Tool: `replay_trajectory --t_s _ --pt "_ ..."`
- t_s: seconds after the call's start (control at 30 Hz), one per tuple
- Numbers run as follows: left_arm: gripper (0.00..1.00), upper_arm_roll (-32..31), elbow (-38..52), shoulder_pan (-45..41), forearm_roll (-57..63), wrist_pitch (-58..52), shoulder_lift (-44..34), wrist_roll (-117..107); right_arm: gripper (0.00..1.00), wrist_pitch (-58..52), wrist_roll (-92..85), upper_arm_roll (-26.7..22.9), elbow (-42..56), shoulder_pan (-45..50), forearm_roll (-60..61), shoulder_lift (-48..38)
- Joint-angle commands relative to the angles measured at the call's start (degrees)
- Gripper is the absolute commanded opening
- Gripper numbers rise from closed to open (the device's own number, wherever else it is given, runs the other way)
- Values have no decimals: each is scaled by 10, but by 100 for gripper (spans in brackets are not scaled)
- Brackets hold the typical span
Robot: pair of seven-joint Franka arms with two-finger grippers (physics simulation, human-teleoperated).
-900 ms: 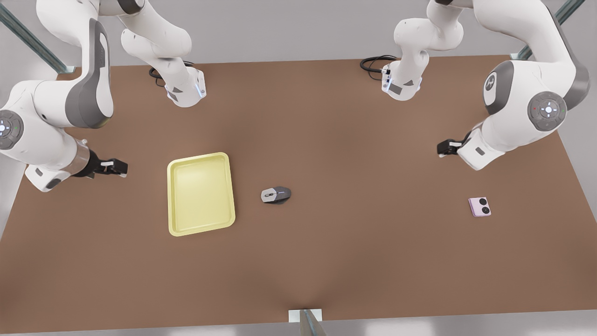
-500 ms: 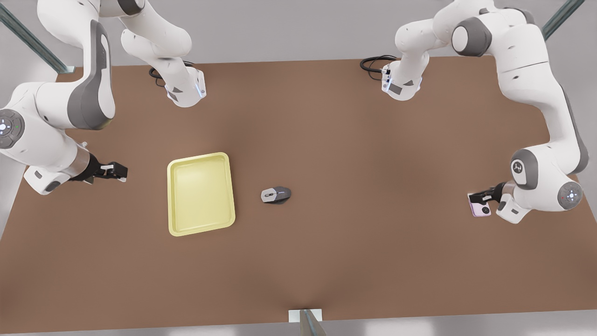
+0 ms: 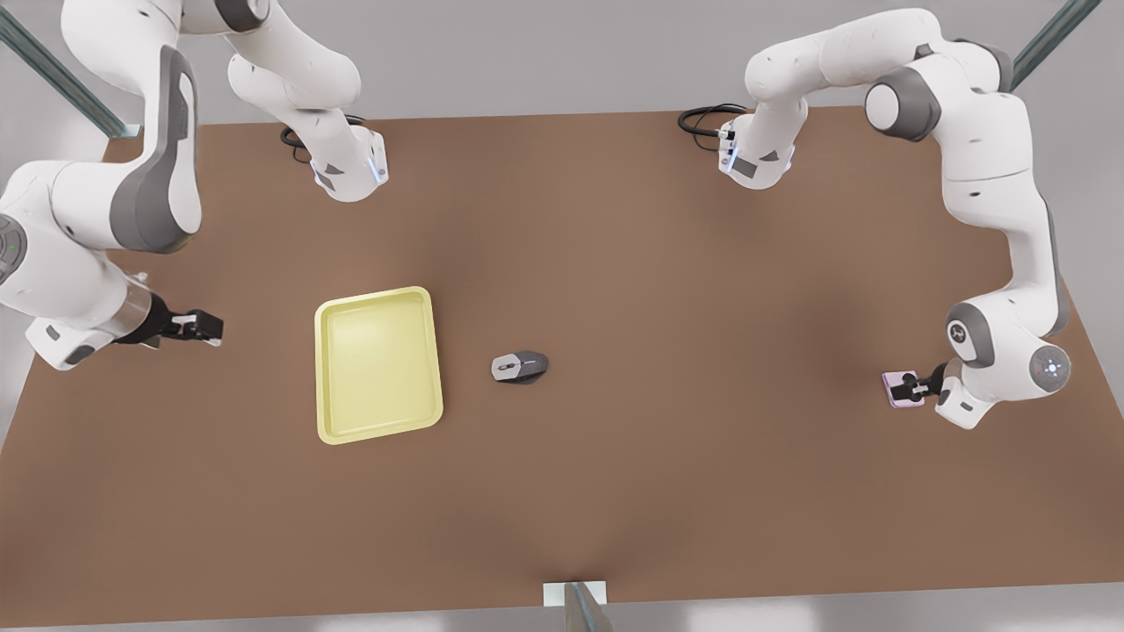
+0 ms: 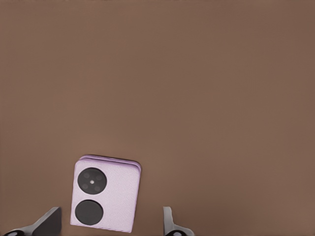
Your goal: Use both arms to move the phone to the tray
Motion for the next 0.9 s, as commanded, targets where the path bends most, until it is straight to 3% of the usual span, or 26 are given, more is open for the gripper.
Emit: replay_trajectory --t_s 0.0,0.7,0.73,0.77,0.87 --pt "100 0 0 1 5 52 7 146 100 -1 -29 1 0 2 2 0" --pt "100 1 -22 13 5 52 34 137 100 -13 -23 7 33 5 27 34" --pt "96 1 -22 13 5 53 35 132 100 -11 -23 7 33 5 28 37" --pt "84 1 -22 13 5 53 35 130 100 -11 -22 7 33 6 28 37" --pt "82 1 -21 13 6 52 30 126 100 -13 -25 7 33 6 28 37"
